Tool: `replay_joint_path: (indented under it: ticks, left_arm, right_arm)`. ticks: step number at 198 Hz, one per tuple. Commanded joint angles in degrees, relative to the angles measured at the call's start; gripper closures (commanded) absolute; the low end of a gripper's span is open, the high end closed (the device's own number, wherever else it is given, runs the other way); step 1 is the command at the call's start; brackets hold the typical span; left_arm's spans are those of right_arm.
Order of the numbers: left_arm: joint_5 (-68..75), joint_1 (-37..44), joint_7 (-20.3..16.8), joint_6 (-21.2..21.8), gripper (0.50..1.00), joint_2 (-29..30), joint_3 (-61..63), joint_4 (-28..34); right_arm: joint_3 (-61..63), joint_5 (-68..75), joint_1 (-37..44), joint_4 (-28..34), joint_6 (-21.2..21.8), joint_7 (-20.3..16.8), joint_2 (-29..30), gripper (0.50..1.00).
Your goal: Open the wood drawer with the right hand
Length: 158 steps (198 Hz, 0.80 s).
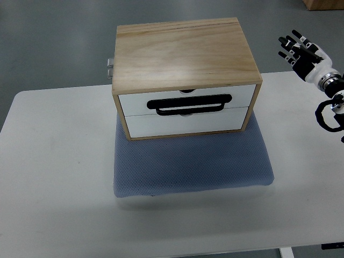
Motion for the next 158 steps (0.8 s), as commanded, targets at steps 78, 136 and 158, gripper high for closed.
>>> replay_joint_path:
  ticks: [78, 136, 158]
  left_arm:
    - [0.00, 0.24, 0.00, 0.00, 0.500, 0.00, 0.05, 0.39]
    - [0.00, 0.24, 0.00, 0.00, 0.500, 0.00, -0.04, 0.30]
    - [0.00, 0.24, 0.00, 0.00, 0.500, 0.00, -0.04, 0.30]
  right_arm:
    - [-0.09, -0.09, 0.17, 0.00, 0.00, 0.00, 0.09, 0.554]
    - [-0.09, -0.53, 0.08, 0.26, 1.58, -0.09, 0.09, 0.554]
    - [-0.09, -0.53, 0.08, 0.17, 2.28, -0.09, 0.09, 0.554]
